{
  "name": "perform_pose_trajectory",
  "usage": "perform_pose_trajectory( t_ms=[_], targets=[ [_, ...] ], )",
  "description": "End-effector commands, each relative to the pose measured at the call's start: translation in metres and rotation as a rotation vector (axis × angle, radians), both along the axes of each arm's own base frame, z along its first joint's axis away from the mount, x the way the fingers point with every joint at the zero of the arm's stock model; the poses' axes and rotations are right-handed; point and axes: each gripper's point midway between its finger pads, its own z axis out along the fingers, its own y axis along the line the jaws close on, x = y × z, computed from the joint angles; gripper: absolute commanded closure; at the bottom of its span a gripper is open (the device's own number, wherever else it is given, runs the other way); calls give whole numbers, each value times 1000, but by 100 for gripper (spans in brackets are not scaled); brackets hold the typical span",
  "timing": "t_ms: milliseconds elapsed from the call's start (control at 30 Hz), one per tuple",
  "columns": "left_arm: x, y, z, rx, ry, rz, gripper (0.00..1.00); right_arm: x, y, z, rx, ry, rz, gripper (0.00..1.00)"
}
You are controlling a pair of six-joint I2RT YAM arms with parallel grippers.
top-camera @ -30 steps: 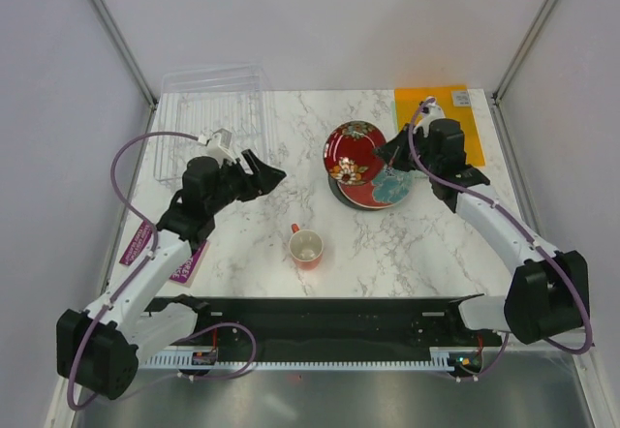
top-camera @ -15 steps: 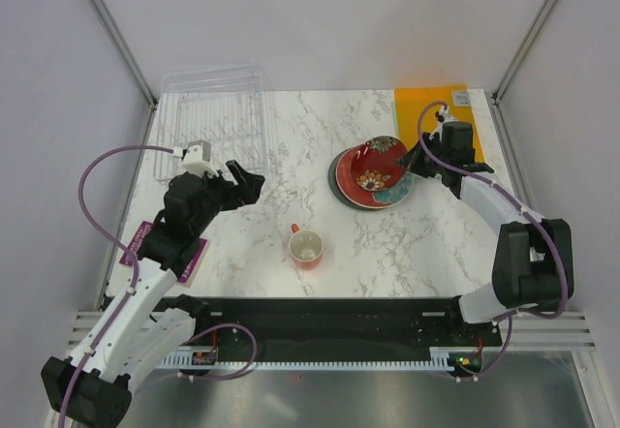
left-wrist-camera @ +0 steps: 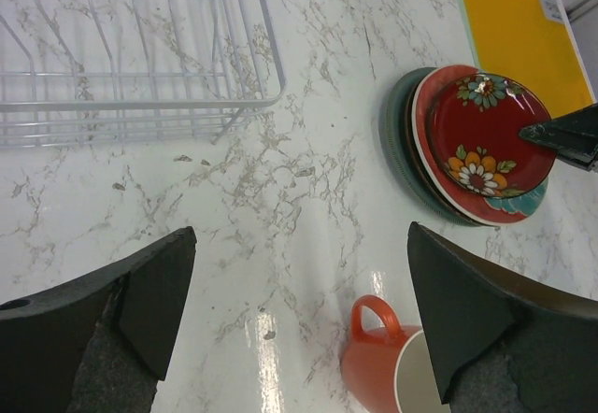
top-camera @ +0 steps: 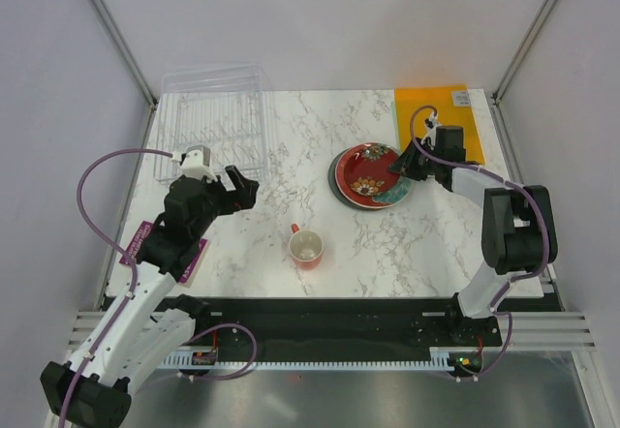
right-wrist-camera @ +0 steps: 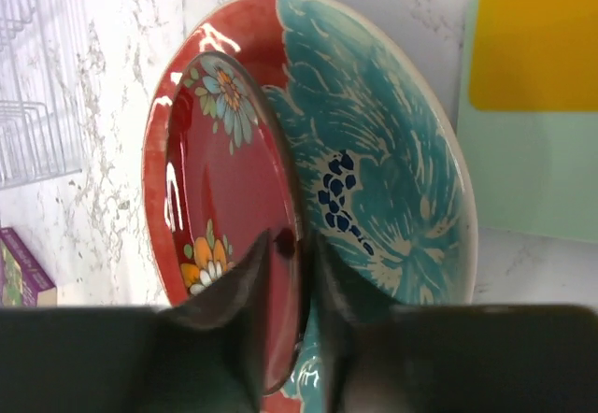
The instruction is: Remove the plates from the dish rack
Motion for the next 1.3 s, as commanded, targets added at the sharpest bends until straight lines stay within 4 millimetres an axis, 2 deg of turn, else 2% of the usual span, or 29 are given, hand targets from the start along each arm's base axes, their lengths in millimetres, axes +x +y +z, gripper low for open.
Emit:
perform_pose_trajectory(
  t_ms=[0,33,100,233,333,367,400,433,467,533,567,633,667,800,867,933,967,1100,1267],
  targets=[
    [1,9,1,57,-21,19,0,6,0,-9,-27,0,12,60],
    [1,9,1,58,-21,18,0,2,-2,-13,-41,20,7,43],
    [1,9,1,61,-22,17,0,-2,-11,-19,-93,37,-15,39],
    [1,9,2,65,-21,16,0,-11,-22,-22,-166,59,-25,22],
    [1,13,-1,92,-14,27,0,-14,-38,-16,-258,54,-56,13],
    [2,15,1,109,-16,30,0,-15,-41,-8,-279,35,-67,10],
    [3,18,0,126,-17,43,0,-14,-50,-4,-322,25,-98,3],
    [3,20,0,143,-12,46,0,-16,-53,1,-352,17,-102,2],
    [3,23,1,170,-16,48,0,-16,-57,17,-377,-22,-121,2],
    [5,28,2,204,-13,63,0,-19,-74,33,-478,-63,-192,2],
    [5,30,4,216,-21,68,0,-25,-74,56,-514,-127,-217,2],
    [4,31,10,221,-43,66,0,-35,-77,79,-568,-193,-240,2],
    [4,31,14,219,-61,63,0,-46,-68,101,-569,-262,-216,2],
    [5,35,19,229,-111,82,0,-75,-47,144,-588,-427,-178,2],
    [8,36,22,233,-122,89,0,-88,-47,158,-602,-472,-200,2],
    [13,37,24,247,-130,98,0,-95,-48,162,-614,-492,-204,2],
    [15,40,24,248,-122,120,0,-100,-56,164,-629,-502,-242,2],
    [27,42,15,272,-72,154,0,-107,-67,166,-641,-513,-305,2],
    [30,41,16,271,-98,154,0,-115,-80,176,-654,-545,-366,2]
  ],
)
